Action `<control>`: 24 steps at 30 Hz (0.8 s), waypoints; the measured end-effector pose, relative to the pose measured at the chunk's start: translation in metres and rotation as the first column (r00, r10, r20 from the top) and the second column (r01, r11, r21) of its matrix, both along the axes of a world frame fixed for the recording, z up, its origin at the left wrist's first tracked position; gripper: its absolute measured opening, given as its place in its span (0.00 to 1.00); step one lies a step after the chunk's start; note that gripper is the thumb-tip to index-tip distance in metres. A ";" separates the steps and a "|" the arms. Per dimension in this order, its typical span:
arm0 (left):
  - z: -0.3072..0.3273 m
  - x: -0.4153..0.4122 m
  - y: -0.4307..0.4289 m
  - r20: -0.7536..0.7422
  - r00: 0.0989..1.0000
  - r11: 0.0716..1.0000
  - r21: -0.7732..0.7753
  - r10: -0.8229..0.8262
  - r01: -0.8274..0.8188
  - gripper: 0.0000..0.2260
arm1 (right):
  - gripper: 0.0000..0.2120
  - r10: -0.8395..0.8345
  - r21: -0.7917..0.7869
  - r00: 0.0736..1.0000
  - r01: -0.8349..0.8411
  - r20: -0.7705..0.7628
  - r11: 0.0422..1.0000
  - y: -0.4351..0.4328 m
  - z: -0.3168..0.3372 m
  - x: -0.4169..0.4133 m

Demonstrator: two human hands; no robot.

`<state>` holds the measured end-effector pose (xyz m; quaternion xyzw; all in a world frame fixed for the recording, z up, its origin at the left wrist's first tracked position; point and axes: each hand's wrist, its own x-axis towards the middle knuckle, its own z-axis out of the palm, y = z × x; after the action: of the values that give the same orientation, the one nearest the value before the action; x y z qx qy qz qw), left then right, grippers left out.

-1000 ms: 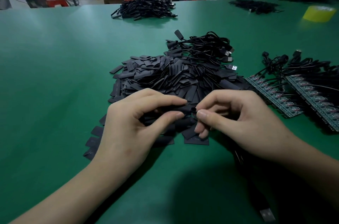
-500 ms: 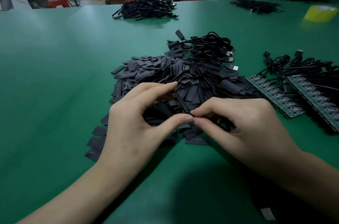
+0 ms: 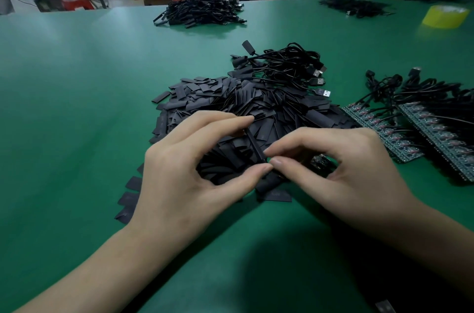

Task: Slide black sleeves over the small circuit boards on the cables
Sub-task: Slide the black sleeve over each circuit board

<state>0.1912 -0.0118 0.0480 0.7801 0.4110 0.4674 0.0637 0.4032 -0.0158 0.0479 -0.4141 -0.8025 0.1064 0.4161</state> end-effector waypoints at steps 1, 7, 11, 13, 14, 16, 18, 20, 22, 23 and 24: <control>0.000 0.000 0.000 -0.003 1.000 1.000 0.004 -0.005 0.005 0.20 | 0.03 -0.005 0.026 1.000 0.005 0.009 1.000 0.000 0.000 0.000; 0.000 0.000 0.000 -0.011 0.999 1.000 0.005 -0.031 0.031 0.20 | 0.04 -0.021 0.156 0.998 0.010 0.067 0.988 -0.001 0.001 0.002; 0.001 0.001 0.000 -0.015 0.999 0.999 -0.006 -0.032 0.032 0.20 | 0.03 -0.031 0.182 0.995 0.013 0.098 0.983 -0.002 0.001 0.003; 0.001 0.001 0.000 -0.019 0.999 0.999 -0.009 -0.031 0.031 0.19 | 0.03 -0.032 0.177 0.995 0.014 0.096 0.984 -0.002 0.000 0.004; 0.001 0.001 0.000 -0.018 0.999 1.000 -0.011 -0.030 0.029 0.19 | 0.03 -0.030 0.174 0.995 0.013 0.094 0.985 -0.001 0.000 0.004; 0.001 0.002 0.000 -0.015 1.000 1.000 -0.014 -0.028 0.027 0.19 | 0.03 -0.026 0.172 0.995 0.009 0.093 0.985 -0.001 0.000 0.004; 0.001 0.002 0.000 -0.009 1.000 0.999 -0.020 -0.029 0.029 0.18 | 0.03 -0.022 0.169 0.996 0.007 0.084 0.986 -0.001 0.000 0.004; 0.002 0.002 0.000 -0.005 1.000 0.999 -0.021 -0.028 0.028 0.18 | 0.03 -0.012 0.147 0.999 0.004 0.053 0.989 -0.001 0.000 0.004; 0.002 0.002 -0.001 -0.008 1.000 1.000 -0.017 -0.025 0.025 0.18 | 0.04 0.000 0.121 1.000 -0.003 0.024 0.993 -0.001 0.001 0.004; 0.002 0.002 -0.001 -0.008 1.000 1.000 -0.017 -0.025 0.025 0.18 | 0.04 0.001 0.116 1.000 -0.004 0.025 0.993 -0.001 0.001 0.004; 0.001 0.002 -0.001 -0.007 1.000 0.999 -0.019 -0.026 0.026 0.18 | 0.05 -0.002 0.121 0.999 -0.003 0.037 0.993 -0.001 0.002 0.004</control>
<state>0.1929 -0.0127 0.0494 0.7866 0.4054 0.4595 0.0758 0.4075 -0.0170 0.0495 -0.3900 -0.8152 0.0501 0.4253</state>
